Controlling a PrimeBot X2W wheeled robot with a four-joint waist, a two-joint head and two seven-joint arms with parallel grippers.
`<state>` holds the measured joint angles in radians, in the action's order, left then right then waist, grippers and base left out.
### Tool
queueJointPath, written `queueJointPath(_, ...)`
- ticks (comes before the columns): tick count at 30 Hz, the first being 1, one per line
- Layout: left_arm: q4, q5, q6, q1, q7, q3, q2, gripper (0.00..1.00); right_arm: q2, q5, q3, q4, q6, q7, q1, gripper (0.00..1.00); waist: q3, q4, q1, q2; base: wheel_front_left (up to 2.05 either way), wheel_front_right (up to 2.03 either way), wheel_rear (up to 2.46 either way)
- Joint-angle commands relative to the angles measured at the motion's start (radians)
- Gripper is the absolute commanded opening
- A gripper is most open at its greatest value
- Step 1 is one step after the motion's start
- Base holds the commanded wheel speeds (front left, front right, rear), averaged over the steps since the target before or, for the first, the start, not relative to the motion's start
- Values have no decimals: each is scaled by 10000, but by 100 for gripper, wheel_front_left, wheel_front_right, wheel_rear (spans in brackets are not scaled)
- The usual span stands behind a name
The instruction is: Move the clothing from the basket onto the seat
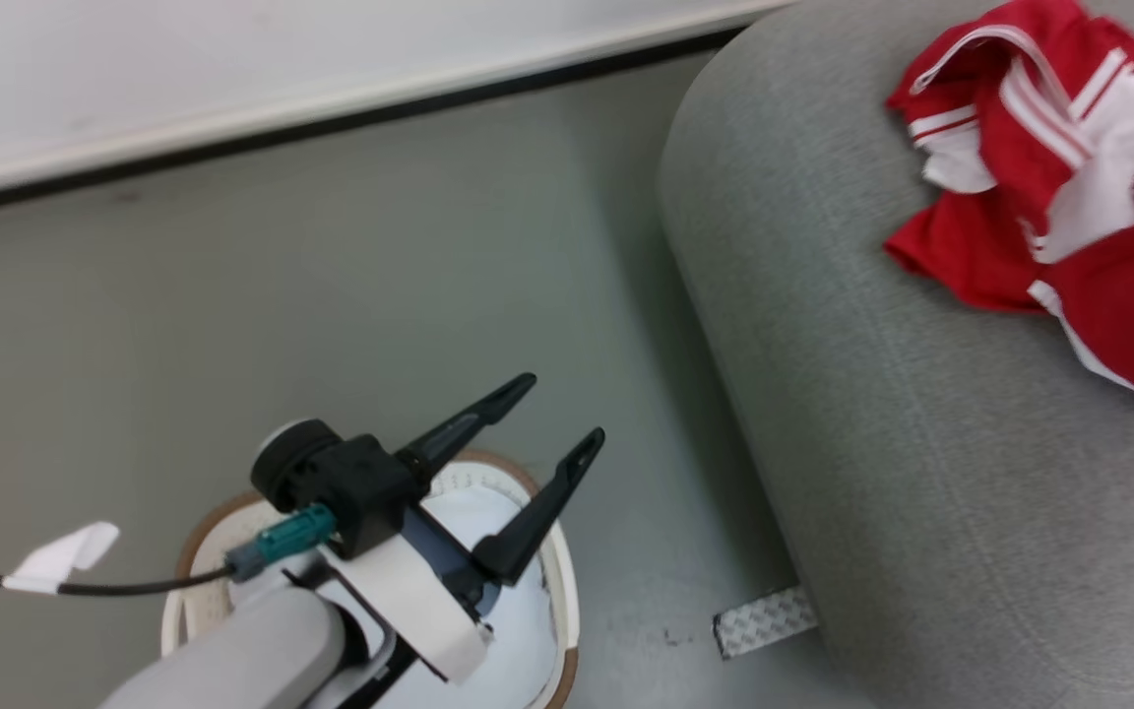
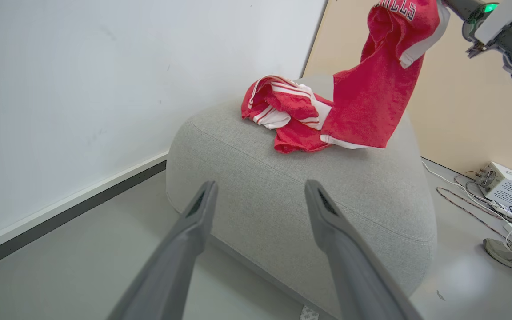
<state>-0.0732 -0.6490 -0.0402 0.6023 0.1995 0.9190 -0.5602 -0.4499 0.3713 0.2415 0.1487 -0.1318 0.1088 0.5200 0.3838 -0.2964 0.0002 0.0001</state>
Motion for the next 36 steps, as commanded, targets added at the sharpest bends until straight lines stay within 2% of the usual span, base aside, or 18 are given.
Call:
queueJointPath(1,-103,68,37,181,-24,-100,-176,100,-193,-56,198,429,24,-125,281,0,862,630,-2,-1,0,0,0)
queueJointPath(6,-260,124,117,487,-29,-257,-403,100,-507,-309,-61,1990,23,-610,699,0,1445,886,-2,-1,0,0,0)
queueJointPath(10,-214,137,147,587,24,-278,-363,100,-471,-478,-525,3453,23,-1375,803,0,1598,963,-2,-1,0,0,0)
queueJointPath(14,-118,101,152,609,79,-265,-280,100,-536,-596,-937,4040,24,-1638,858,0,1575,976,-2,-1,0,0,0)
queueJointPath(15,-101,84,155,613,103,-269,-240,100,-551,-614,-980,4186,24,-1638,880,4,1551,974,-2,-1,0,0,0)
queueJointPath(16,-76,66,157,612,126,-265,-211,100,-538,-641,-1034,4281,24,-1601,893,34,1523,970,-2,-1,0,0,0)
queueJointPath(17,-43,47,155,606,138,-270,-195,100,-528,-684,-1099,4351,24,-1584,892,45,1488,962,-2,-1,0,0,0)
queueJointPath(18,-11,26,150,592,140,-287,-195,100,-523,-715,-1152,4406,24,-1556,894,69,1450,946,-2,-1,0,0,0)
queueJointPath(19,16,-2,139,563,163,-295,-202,100,-506,-704,-1206,4440,24,-1533,907,100,1403,922,-2,-1,0,0,0)
queueJointPath(24,244,-99,80,326,265,-310,-157,100,-511,-710,-1516,4355,24,-1600,730,100,921,774,-2,-1,0,0,0)
queueJointPath(28,482,-278,-35,45,406,-393,-5,100,-778,-622,-1946,4010,24,-1847,294,100,177,724,-2,-1,0,0,0)
queueJointPath(36,890,-727,-520,-846,609,-1145,136,100,-1694,-135,-1698,1963,24,-2331,-1021,100,-1623,855,-2,-1,0,0,0)
